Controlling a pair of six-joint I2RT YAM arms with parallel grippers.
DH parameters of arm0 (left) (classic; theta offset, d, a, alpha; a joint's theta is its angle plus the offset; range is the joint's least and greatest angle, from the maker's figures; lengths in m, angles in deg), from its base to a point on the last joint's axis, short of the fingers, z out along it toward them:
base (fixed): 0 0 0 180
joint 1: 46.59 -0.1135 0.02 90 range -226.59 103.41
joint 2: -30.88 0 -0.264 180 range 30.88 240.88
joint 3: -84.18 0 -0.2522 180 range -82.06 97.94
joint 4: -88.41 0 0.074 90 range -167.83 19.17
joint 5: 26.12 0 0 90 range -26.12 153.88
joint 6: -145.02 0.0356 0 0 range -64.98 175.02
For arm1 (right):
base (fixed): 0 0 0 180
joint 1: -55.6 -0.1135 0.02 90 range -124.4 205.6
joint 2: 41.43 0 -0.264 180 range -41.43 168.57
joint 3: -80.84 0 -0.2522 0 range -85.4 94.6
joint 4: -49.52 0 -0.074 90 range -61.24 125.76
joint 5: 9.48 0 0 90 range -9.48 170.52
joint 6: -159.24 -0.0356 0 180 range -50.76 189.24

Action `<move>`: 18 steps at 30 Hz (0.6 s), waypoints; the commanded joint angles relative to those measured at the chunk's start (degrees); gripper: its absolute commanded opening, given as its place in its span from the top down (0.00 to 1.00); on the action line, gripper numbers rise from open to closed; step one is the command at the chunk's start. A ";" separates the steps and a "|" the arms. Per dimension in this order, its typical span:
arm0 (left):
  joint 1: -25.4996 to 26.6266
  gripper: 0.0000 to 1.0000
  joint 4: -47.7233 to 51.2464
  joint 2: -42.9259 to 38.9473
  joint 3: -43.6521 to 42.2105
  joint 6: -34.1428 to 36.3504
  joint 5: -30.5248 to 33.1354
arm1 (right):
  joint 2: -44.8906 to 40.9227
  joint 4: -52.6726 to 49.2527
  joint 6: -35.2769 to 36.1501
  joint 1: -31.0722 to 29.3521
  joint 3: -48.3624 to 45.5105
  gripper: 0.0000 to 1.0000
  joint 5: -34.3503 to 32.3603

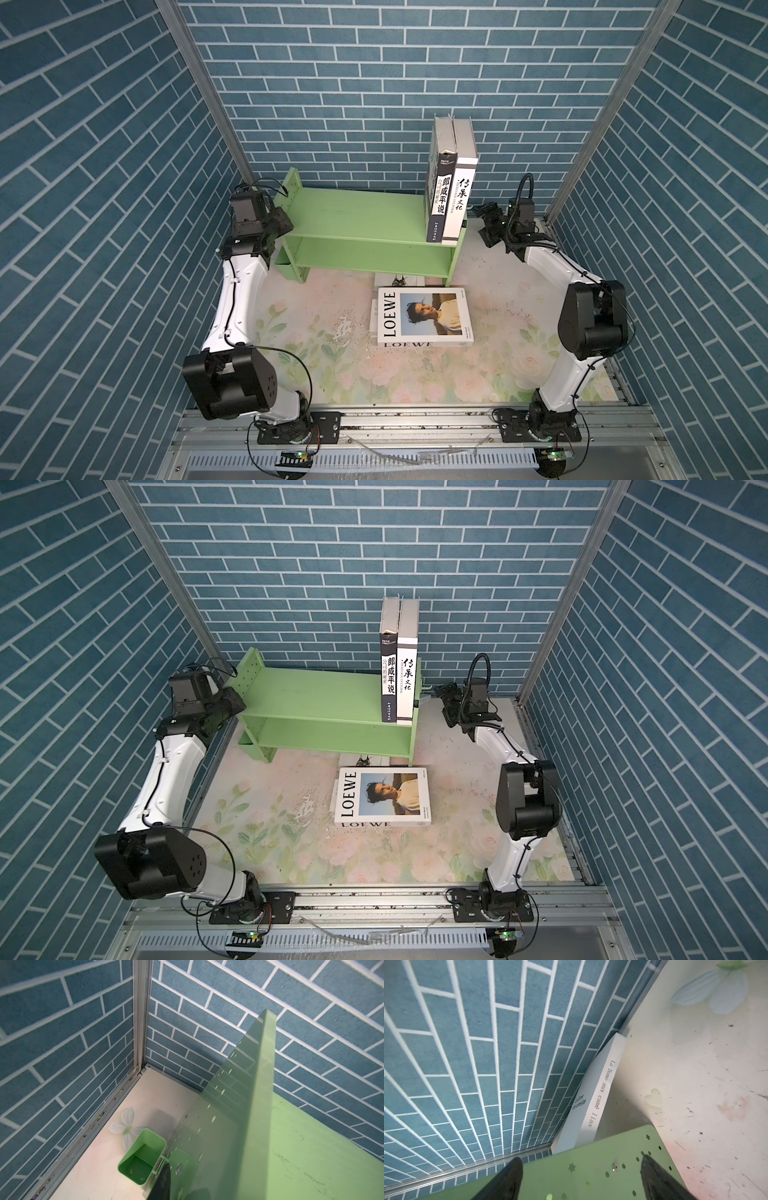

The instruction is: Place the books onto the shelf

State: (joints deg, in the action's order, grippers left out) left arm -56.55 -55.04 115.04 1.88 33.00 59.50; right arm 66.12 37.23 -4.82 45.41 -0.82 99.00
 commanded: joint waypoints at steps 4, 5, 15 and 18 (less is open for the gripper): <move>-0.75 0.73 0.95 -0.20 -1.49 -8.76 -3.44 | 9.93 9.73 -13.89 0.18 4.57 0.10 5.47; -0.77 0.73 0.94 -0.26 -1.56 -8.90 -3.44 | 11.15 8.63 -14.29 0.14 6.11 0.10 5.69; -0.02 0.72 1.47 -1.45 -2.28 -9.11 -3.00 | 23.87 17.62 -26.71 0.27 13.81 0.07 8.21; 0.28 0.72 1.67 -1.46 -2.19 -9.25 -2.51 | 26.23 17.29 -27.97 0.26 15.80 0.08 8.54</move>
State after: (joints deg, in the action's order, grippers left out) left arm -56.31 -55.59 114.21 0.87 32.32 59.78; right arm 90.25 51.37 -27.09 45.49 12.90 106.21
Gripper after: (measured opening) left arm 0.279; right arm 0.924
